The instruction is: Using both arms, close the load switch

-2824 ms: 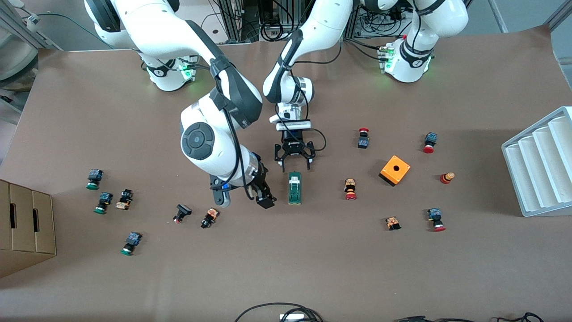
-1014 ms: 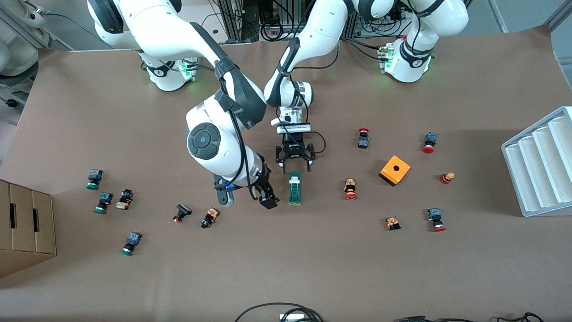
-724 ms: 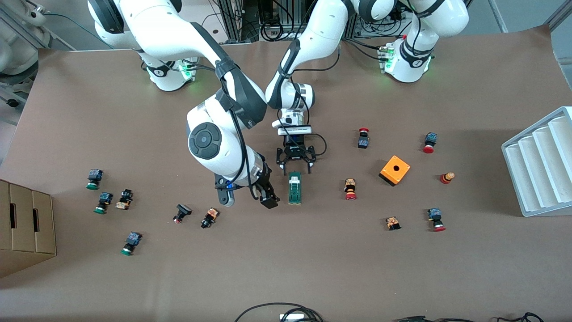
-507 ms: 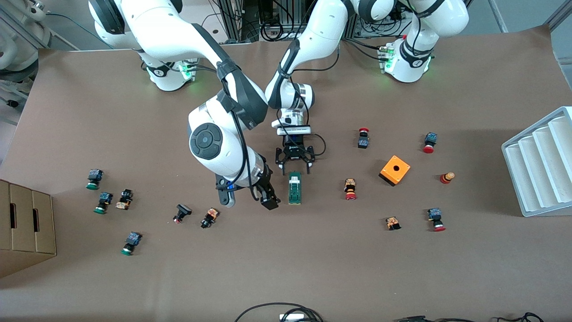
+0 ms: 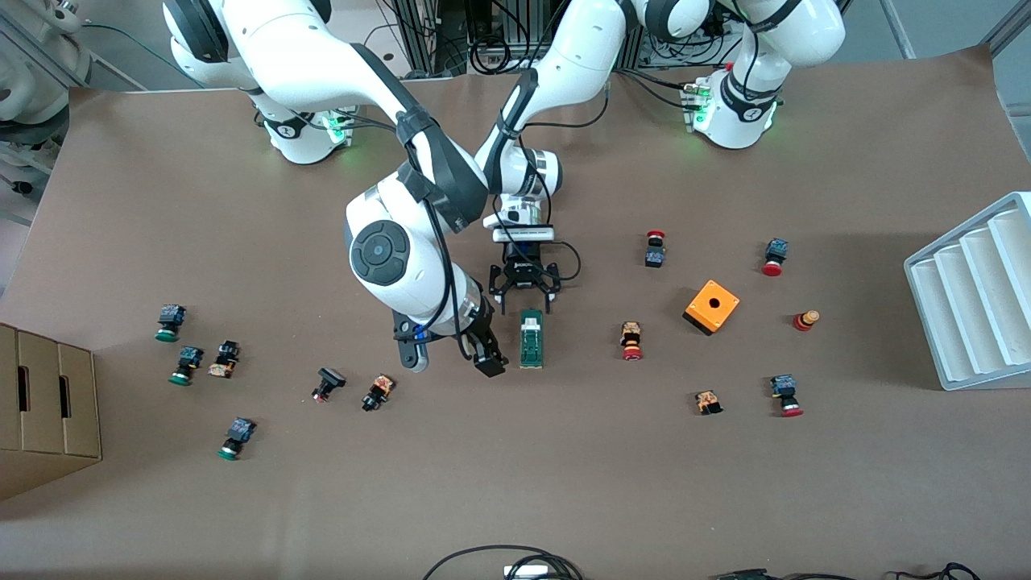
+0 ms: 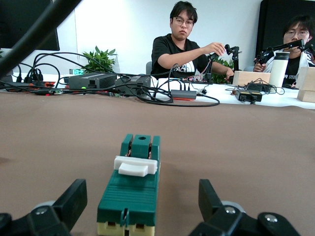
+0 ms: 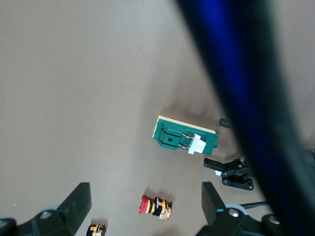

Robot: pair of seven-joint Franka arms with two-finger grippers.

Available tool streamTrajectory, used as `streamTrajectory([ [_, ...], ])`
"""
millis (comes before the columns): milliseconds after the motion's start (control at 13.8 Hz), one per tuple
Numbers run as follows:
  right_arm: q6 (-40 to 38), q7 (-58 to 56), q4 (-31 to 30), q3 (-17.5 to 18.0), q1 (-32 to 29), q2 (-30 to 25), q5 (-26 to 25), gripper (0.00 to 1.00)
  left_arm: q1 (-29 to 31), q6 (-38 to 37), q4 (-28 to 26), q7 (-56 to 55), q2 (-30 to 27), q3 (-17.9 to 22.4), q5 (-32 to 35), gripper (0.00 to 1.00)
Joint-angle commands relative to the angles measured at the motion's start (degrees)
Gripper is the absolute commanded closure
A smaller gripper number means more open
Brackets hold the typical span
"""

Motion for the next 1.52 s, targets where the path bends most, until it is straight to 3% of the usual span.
streamTrajectory([
  [0,0.42,1.82,2.37,-0.20,0.21,1.39,-1.35,0.00,0.80,-0.25,0.03,-15.60,1.70,0.32,4.25,0.00],
  [797,0.42,1.82,2.28,-0.11,0.21,1.39,-1.35,0.00,0.89,-0.25,0.38,-15.25,1.97,0.32,4.25,0.05],
  [1376,1.38,1.82,2.37,-0.20,0.56,2.09,-1.35,0.00,1.16,-0.25,1.35,-15.16,3.20,0.32,4.95,0.16],
  [1448,1.38,1.82,2.37,-0.20,0.56,2.09,-1.35,0.00,1.16,-0.25,1.52,-15.08,3.37,0.32,5.04,0.23],
])
